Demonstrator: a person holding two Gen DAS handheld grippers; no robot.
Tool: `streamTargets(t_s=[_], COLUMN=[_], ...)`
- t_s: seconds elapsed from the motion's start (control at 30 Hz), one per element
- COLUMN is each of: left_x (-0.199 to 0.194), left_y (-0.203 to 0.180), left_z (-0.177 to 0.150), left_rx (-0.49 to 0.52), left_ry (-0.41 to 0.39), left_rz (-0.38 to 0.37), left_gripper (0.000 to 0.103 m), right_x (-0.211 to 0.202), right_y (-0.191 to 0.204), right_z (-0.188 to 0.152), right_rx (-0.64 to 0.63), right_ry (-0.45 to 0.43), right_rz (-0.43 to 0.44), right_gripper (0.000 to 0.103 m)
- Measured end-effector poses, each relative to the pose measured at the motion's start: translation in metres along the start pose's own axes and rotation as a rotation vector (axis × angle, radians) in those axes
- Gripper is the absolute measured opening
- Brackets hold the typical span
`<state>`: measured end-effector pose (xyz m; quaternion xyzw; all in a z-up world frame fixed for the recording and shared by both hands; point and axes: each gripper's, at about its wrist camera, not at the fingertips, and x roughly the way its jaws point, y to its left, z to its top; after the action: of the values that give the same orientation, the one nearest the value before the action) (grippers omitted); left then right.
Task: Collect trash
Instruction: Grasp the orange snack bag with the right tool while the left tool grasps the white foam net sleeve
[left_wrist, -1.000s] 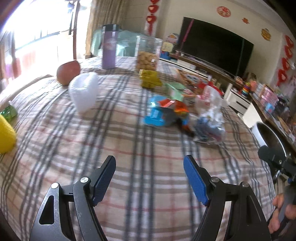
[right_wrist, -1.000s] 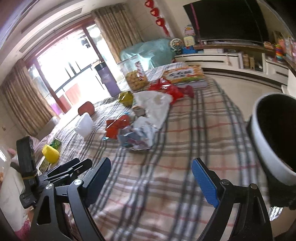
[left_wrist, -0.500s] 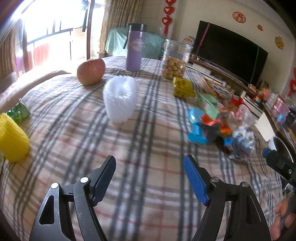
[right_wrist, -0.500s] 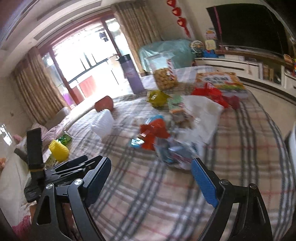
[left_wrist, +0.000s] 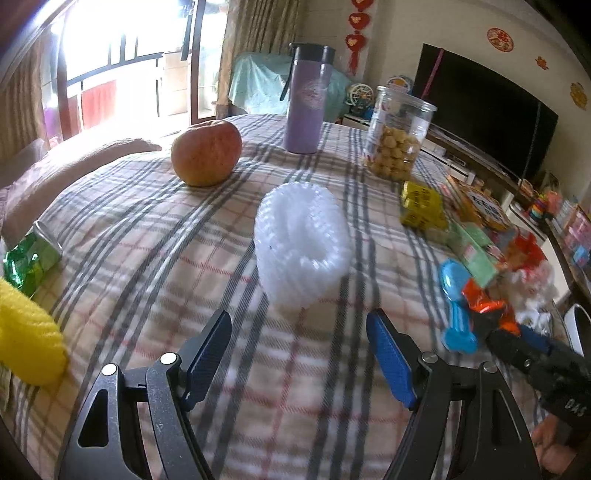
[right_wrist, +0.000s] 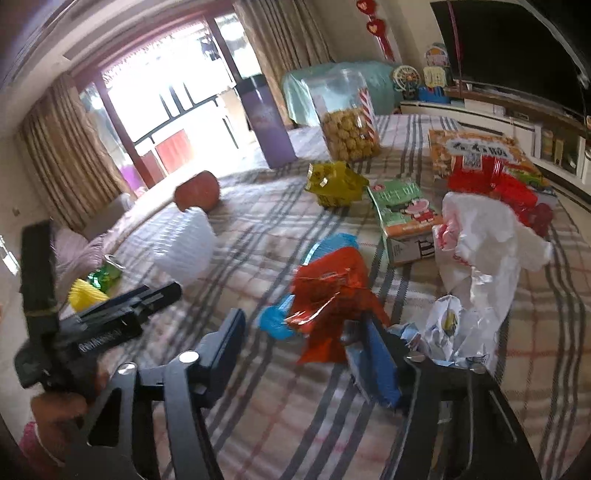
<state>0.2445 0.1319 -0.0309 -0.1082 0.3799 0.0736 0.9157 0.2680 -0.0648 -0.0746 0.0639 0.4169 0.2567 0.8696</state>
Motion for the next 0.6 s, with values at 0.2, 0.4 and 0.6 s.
streamTargets(t_s=[0.2, 0.4, 0.6], left_x=[0.015, 0.018, -0.006], left_y=[0.005, 0.000, -0.014], left_z=[0.007, 0.009, -0.007], left_rx=[-0.038, -0.008, 0.029], left_ry=[-0.008, -0.002, -0.025], left_rz=[-0.023, -0.041, -0.066], left_gripper=[0.060, 0.021, 0.018], right_x=[0.002, -0.006, -0.026], right_y=[-0.009, -0.007, -0.007], right_z=[-0.001, -0.002, -0.006], right_rx=[0.024, 0.031, 0.036], right_ry=[0.001, -0.017, -0.046], right_rz=[0.012, 0.037, 0.061], right_gripper=[0.026, 0.008, 0.006])
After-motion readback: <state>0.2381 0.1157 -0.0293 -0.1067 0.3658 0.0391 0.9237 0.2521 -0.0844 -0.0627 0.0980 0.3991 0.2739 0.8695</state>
